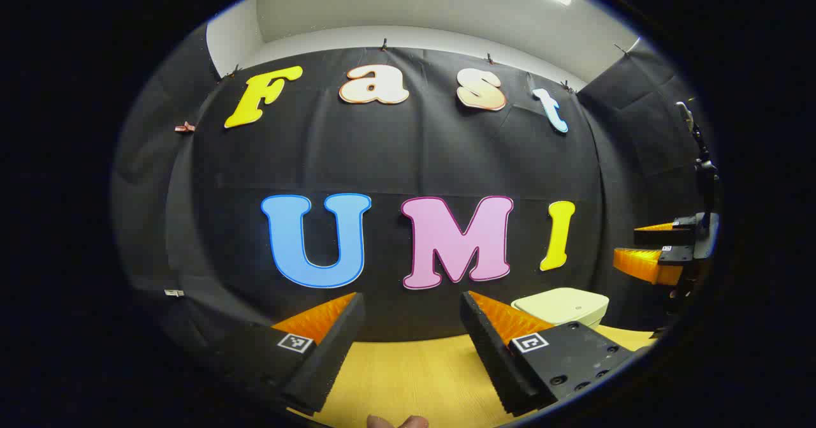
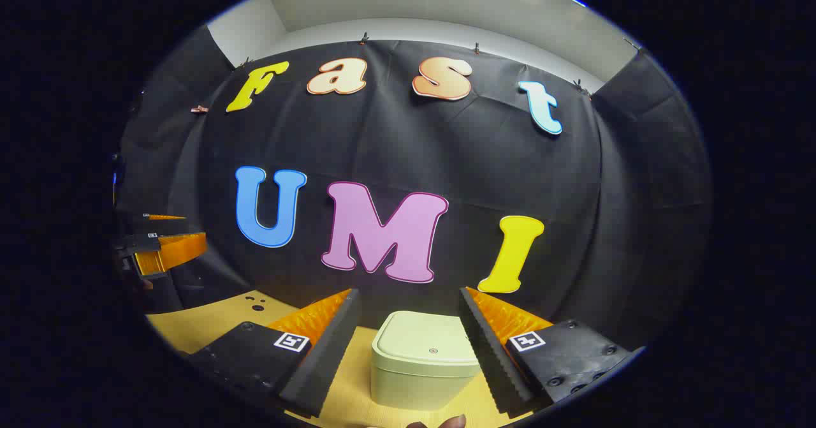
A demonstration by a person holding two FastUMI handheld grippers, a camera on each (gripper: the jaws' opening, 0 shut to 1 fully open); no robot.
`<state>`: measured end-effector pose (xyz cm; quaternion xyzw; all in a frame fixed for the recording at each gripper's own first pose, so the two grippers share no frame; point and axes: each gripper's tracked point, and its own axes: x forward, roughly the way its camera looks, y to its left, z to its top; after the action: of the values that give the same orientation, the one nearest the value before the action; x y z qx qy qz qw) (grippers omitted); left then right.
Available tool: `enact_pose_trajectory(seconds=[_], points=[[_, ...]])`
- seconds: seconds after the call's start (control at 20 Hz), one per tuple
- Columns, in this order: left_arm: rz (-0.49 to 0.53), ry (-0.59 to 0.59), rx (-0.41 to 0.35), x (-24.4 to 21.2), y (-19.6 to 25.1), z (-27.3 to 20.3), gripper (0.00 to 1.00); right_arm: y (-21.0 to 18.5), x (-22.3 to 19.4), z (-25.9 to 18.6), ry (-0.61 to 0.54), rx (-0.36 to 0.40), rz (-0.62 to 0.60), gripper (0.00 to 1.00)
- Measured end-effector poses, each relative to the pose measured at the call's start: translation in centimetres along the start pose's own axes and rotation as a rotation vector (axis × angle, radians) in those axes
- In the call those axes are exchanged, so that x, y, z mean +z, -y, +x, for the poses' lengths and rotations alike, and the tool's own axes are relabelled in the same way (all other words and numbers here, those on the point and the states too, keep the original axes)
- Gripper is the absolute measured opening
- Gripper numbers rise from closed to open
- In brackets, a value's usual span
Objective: Press the lid of the desktop garbage bin to open it, pick up the crumpled paper on the desktop and throw it into the bin, then pick up the pop can on the desktop and drop it into the bin, and finally close the garbage bin lid.
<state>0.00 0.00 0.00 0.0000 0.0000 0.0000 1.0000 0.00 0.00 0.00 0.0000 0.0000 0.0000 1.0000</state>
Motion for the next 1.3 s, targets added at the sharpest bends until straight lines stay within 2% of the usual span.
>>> enact_pose_trajectory(seconds=[0.8,1.05,1.25,1.3], points=[[0.021,0.009,-0.026,0.6,0.6,0.0,0.97,-0.2,0.7,-0.3,-0.002,-0.001,-0.041,0.97],[0.020,0.014,-0.030,1.1,1.0,0.2,0.98,-0.8,0.9,-0.3,-0.011,0.040,-0.006,0.96],[0.017,0.020,-0.017,1.1,0.7,-0.3,0.97,-0.7,0.1,-0.2,-0.047,0.055,0.069,0.13],[0.014,0.019,-0.014,1.0,0.6,-0.4,0.97,-0.4,0.5,-0.2,-0.036,0.054,0.074,0.05]])
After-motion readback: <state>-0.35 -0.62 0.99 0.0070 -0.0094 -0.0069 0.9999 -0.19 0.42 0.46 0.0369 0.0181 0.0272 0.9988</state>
